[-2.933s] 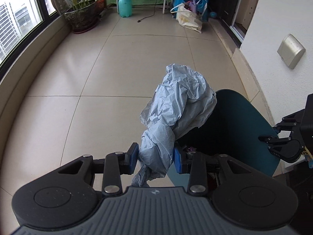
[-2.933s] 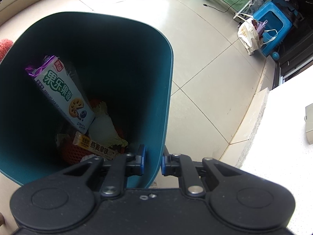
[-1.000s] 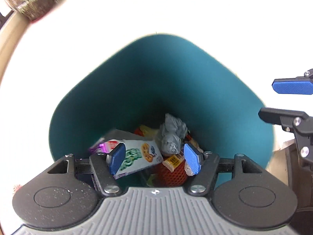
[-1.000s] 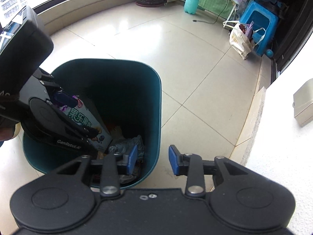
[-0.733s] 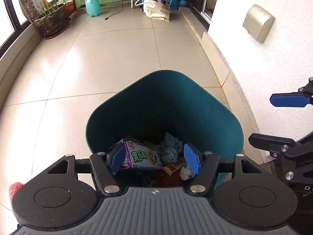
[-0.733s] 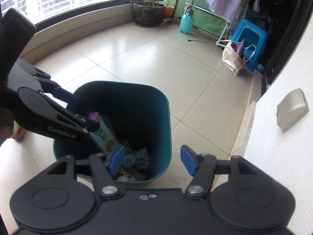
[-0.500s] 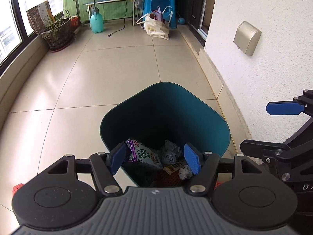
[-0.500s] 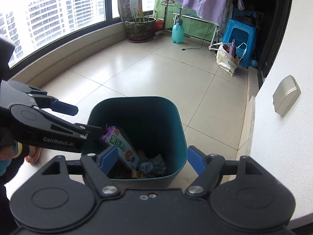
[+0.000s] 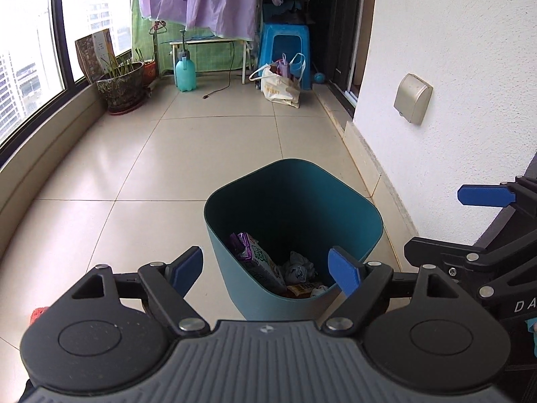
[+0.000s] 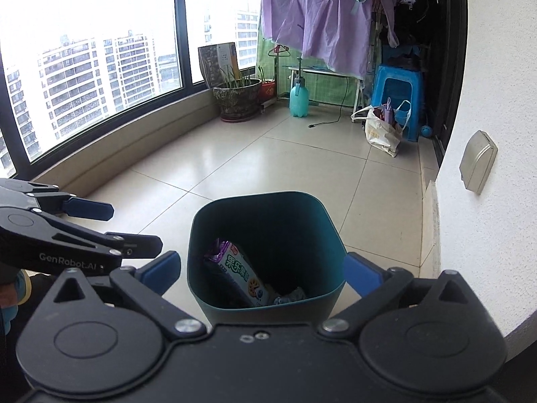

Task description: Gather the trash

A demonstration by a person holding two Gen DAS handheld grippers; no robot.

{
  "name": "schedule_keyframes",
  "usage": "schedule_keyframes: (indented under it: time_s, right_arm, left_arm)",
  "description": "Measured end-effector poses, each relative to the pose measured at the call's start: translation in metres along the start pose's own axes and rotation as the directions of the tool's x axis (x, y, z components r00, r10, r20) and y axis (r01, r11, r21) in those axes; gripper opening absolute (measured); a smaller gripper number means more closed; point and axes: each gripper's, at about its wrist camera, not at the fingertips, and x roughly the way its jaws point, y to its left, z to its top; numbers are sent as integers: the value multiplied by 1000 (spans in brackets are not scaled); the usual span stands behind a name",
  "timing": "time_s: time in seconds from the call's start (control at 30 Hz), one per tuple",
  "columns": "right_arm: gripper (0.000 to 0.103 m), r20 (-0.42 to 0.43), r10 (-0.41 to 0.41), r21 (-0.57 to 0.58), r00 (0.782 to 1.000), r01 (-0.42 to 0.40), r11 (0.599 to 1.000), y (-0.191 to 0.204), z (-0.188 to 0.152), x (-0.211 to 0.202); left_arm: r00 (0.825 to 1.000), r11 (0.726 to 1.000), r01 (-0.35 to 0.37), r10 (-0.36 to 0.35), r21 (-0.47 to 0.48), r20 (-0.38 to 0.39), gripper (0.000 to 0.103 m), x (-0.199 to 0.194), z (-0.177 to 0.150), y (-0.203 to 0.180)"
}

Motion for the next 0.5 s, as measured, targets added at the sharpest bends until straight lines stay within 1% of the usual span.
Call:
schedule_keyframes:
  time_s: [0.1, 0.2, 0.33, 0.43, 0.5]
  right_arm:
    - [103, 14, -1, 24, 1000, 0, 1000, 1, -6, -1]
    - [103, 0, -8, 33, 1000, 8, 999, 4, -13, -1]
    - [103, -14, -12, 29, 1000, 12, 999, 5, -17, 3]
    - [103, -11, -18, 37, 1000, 19, 999, 5, -18, 2]
    - [103, -12, -15, 47, 1000, 16, 999, 4, -19, 1]
  left_arm:
    - [1000, 1000, -1, 1, -8, 4, 82, -3, -9, 1]
    - [1000, 1000, -11, 11, -10, 12, 82, -4, -15, 0]
    - [1000, 1000, 2, -2, -21, 8, 82, -3, -19, -1]
    - [1000, 1000, 0, 0, -8, 6, 82, -1, -20, -4]
    - [1000, 1000, 12, -12, -4, 2, 82, 0, -20, -6]
